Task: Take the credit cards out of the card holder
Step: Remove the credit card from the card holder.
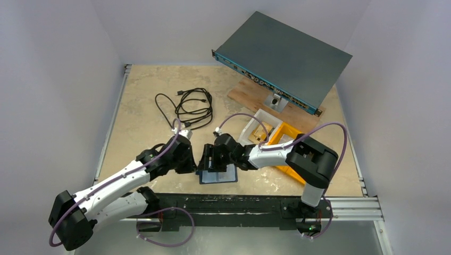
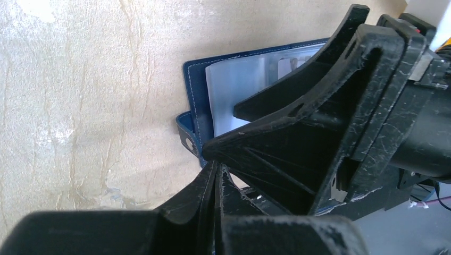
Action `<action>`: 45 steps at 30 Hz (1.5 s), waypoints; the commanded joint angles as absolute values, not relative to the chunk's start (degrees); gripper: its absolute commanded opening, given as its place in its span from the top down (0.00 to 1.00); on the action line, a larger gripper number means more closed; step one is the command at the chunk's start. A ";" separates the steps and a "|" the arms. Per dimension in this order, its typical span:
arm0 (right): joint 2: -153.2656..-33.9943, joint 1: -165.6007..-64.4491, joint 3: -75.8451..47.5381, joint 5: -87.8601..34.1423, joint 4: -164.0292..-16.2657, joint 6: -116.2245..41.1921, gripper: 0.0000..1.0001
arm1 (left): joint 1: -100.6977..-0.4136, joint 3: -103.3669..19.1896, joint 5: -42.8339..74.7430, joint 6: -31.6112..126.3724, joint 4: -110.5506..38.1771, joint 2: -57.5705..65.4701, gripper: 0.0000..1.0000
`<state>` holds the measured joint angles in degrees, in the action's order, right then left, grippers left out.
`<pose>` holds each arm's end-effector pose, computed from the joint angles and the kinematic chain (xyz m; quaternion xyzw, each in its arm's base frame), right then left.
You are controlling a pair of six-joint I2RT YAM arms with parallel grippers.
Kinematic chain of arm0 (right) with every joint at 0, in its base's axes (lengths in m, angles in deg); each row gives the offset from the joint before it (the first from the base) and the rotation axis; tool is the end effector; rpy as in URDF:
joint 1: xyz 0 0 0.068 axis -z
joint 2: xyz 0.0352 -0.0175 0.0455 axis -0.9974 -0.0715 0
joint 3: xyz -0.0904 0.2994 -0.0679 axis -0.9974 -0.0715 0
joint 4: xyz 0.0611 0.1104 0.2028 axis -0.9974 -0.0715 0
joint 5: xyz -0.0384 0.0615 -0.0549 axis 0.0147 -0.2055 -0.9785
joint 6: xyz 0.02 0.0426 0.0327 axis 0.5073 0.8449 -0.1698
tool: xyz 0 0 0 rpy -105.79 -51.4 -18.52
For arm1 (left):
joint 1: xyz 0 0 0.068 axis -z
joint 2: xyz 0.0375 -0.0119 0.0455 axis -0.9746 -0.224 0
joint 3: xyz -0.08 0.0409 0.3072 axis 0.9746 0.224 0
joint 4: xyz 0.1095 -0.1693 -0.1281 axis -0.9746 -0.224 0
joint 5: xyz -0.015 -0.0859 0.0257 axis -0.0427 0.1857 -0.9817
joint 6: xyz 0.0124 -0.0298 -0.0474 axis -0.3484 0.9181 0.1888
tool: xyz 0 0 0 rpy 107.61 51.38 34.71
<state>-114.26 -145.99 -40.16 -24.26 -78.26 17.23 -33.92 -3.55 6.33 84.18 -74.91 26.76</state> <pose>0.1696 0.3093 0.2079 -0.0255 0.9060 0.4016 0.1313 0.0905 -0.0835 0.2523 -0.0472 0.9540 -0.2040 0.2145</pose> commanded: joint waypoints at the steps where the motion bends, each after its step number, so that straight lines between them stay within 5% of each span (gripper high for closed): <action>1: -113.45 -146.23 -38.99 -24.26 -78.29 17.45 0.37 | -33.80 -6.46 7.43 83.43 -74.89 28.54 1.00; 12: -102.29 -146.19 -39.35 -30.28 -86.04 16.75 0.25 | -33.77 -8.50 12.36 85.43 -71.76 28.46 1.00; 18: -96.70 -145.95 -41.41 -35.74 -92.47 16.52 0.26 | -33.75 -9.73 16.14 86.02 -67.59 25.37 0.98; 25: -92.52 -145.66 -43.57 -41.68 -99.67 14.74 0.62 | -33.77 -10.44 20.85 87.24 -60.49 18.11 0.88; 45: -95.94 -145.66 -44.85 -44.83 -103.44 9.67 0.97 | -33.90 -6.93 23.42 89.96 -48.68 1.97 0.85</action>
